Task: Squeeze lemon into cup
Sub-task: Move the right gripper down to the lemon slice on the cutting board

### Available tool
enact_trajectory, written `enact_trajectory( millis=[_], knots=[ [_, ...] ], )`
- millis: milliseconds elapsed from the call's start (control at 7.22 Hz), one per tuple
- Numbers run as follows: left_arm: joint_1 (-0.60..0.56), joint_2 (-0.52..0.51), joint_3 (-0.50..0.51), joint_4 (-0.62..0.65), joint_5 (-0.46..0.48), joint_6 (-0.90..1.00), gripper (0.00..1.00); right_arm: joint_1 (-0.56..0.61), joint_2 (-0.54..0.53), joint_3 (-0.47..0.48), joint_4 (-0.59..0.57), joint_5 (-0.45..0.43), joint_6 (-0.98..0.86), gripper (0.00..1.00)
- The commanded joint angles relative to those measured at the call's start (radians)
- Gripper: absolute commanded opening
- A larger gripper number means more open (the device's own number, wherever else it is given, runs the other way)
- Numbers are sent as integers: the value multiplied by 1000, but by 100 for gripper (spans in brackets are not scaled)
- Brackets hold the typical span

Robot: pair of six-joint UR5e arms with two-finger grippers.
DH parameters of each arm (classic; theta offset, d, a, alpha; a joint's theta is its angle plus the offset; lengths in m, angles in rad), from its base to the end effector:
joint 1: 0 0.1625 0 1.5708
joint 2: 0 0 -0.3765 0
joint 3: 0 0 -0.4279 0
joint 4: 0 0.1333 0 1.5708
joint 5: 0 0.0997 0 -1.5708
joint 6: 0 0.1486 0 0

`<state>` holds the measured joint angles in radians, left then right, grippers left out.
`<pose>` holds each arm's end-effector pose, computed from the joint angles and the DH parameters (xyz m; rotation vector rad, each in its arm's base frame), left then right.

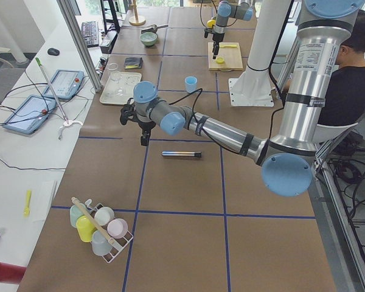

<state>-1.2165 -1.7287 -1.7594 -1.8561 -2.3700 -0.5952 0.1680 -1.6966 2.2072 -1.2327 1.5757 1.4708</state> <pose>0.1842 -0.5751 0.4137 0.1780 0.9568 0.0308 -0.4742 -0.2149 0.3503 0.1088 -0.8418 0.0618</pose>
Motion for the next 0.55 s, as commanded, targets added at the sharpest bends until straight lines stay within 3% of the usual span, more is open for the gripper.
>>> enact_trajectory(
  millis=[0,416],
  knots=[
    [0,-2,0,0,0,-1,100,-31,0,-24,-1,-2,12,100],
    [0,-3,-2,-2,0,-1,100,-70,-3,-38,-4,1,13,100]
  ],
)
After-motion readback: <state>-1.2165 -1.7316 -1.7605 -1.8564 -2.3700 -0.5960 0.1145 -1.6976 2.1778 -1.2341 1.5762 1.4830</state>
